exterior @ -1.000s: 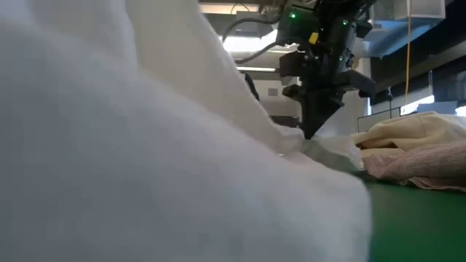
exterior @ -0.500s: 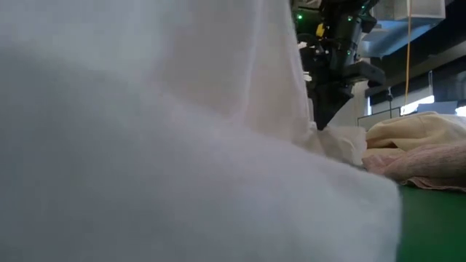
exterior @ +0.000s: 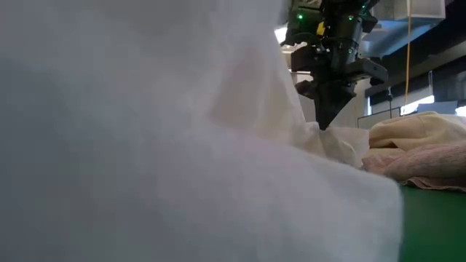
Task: Fold laundry
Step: Fold the white polo shirt
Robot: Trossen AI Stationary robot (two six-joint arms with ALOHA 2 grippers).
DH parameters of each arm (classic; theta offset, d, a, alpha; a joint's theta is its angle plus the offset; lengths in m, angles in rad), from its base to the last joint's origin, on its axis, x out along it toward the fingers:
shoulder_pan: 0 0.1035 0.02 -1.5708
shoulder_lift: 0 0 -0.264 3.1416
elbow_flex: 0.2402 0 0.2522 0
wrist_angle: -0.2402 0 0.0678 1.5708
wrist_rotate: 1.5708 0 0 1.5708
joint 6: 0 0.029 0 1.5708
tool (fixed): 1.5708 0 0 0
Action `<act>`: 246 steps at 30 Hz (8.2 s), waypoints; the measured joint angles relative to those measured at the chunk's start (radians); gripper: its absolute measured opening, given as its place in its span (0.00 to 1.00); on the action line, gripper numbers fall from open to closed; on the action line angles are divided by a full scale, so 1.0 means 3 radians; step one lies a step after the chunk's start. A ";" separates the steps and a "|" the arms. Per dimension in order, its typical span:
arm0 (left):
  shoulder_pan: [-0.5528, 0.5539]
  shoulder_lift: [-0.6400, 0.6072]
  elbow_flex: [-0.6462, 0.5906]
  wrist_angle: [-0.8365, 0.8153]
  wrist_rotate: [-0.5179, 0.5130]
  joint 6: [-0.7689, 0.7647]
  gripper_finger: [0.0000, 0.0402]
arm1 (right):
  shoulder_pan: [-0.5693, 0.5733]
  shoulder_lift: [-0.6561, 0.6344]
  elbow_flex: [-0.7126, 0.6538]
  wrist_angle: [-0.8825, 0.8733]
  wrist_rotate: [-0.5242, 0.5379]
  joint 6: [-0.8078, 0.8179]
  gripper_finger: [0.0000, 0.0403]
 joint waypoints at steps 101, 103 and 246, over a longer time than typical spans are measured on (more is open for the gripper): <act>-0.0372 -0.0853 -0.1205 -0.2433 -0.0451 0.0647 0.02 | 0.1008 0.1172 -0.0130 0.2108 0.0003 0.1992 0.30; -0.0379 -0.0889 -0.1205 -0.2523 -0.0307 0.0647 0.02 | 0.1008 0.1170 -0.0127 0.2048 -0.0006 0.1978 0.30; -0.0062 -0.1805 -0.1560 -0.2394 0.0428 0.0471 0.33 | -0.1708 0.0969 0.0409 0.1875 0.0350 0.1726 0.17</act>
